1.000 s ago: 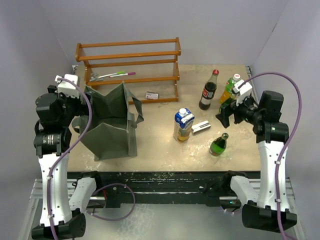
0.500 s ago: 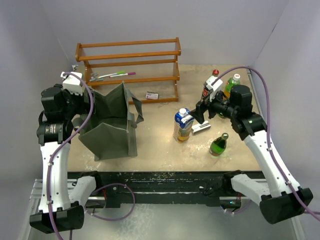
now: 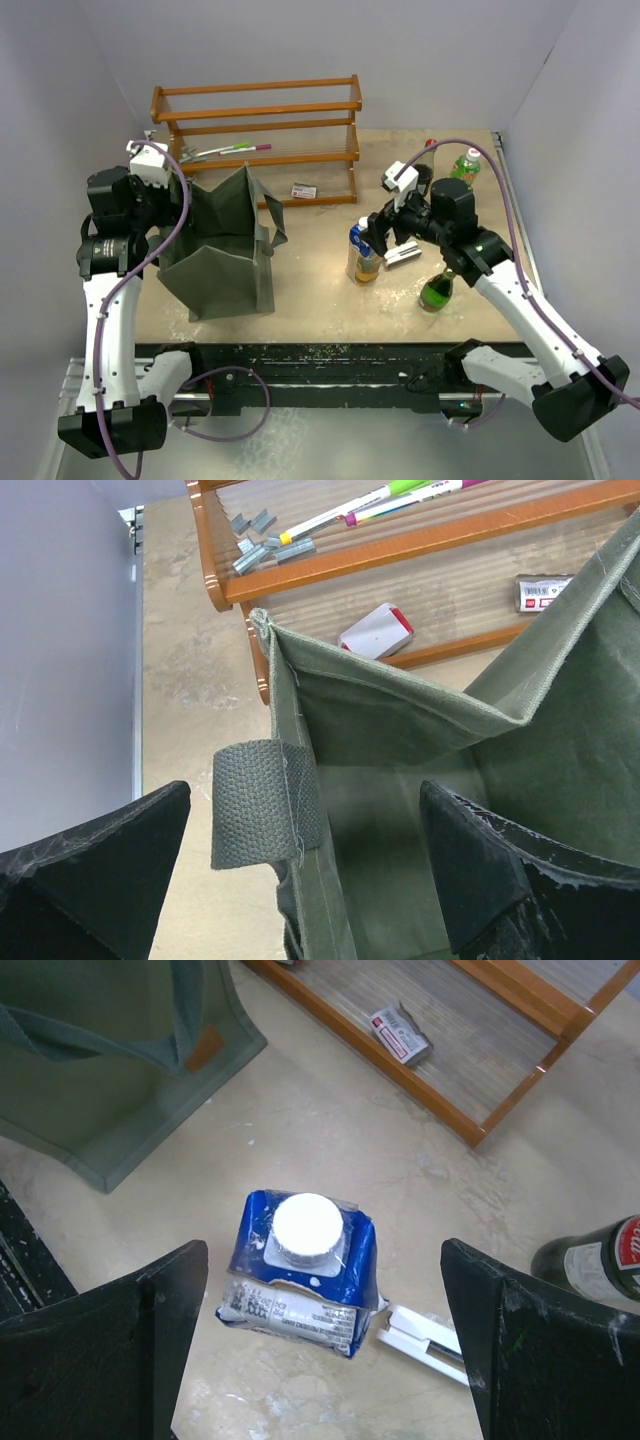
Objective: Place the beverage into the canvas bag
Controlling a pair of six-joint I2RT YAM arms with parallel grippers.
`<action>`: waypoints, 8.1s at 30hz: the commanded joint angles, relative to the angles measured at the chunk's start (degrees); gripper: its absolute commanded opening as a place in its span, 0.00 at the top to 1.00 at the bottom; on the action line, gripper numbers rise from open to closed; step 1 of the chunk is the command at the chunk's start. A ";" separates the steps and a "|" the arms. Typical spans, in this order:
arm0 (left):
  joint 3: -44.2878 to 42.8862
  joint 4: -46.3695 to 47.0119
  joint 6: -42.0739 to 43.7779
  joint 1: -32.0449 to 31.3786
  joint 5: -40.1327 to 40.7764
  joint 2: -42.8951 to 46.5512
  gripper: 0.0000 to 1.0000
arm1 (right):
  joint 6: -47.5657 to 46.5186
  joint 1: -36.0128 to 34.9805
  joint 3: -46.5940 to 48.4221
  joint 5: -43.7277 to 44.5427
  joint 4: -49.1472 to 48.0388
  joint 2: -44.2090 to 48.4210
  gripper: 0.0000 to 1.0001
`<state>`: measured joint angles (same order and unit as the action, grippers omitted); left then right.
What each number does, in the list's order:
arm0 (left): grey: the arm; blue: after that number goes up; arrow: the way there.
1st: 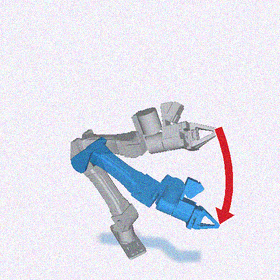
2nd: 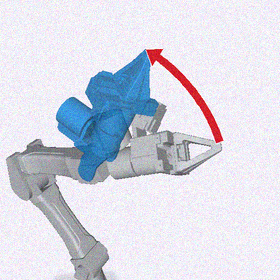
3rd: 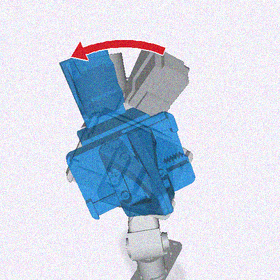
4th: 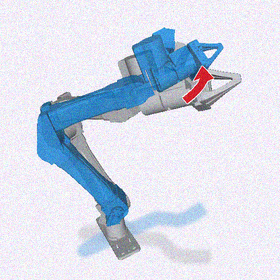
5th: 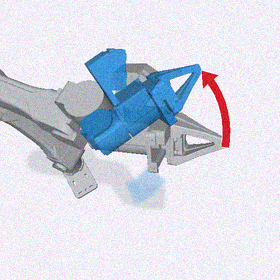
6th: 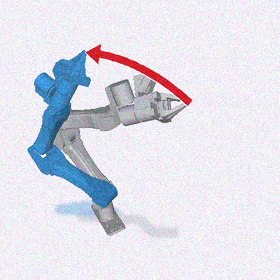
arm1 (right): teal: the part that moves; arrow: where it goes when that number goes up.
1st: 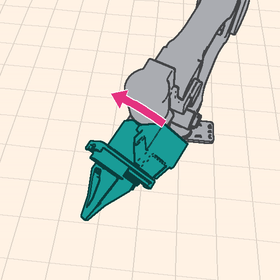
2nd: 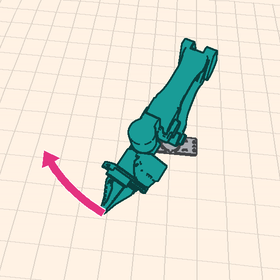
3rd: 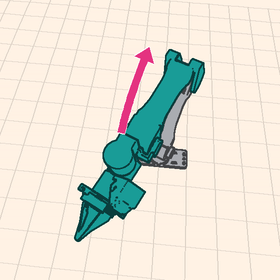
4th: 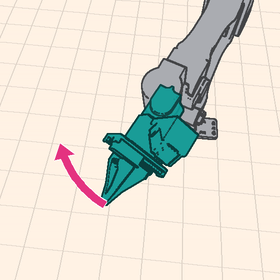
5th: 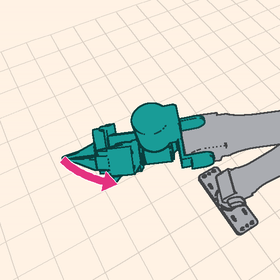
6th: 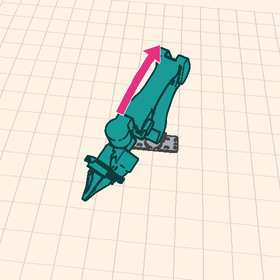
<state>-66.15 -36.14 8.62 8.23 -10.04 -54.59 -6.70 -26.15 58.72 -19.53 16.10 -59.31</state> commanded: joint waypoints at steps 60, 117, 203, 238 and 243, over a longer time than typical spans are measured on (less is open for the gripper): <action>-15.01 -1.10 -16.92 -12.98 -43.47 -21.50 0.95 | 0.00 -3.29 53.48 -20.54 9.06 -12.75 0.82; -18.29 -12.30 -0.17 -16.60 -18.45 -18.05 0.51 | 4.49 -18.24 68.69 0.79 6.52 -29.94 0.97; -13.42 -11.71 -1.86 -16.49 -29.51 -17.59 0.92 | -20.95 -14.89 37.49 -1.02 -18.19 -43.36 0.45; -17.13 -10.97 -4.68 -16.49 -29.09 -19.26 0.42 | -9.95 -15.16 41.94 0.55 -5.75 -29.26 0.07; -19.61 -11.74 -3.65 -16.49 -28.63 -19.53 0.33 | -11.60 -14.95 37.20 6.43 -5.98 -21.80 0.07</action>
<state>-81.76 -48.51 4.99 -8.27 -38.52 -74.48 -17.96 -41.45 98.39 -18.04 10.83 -87.61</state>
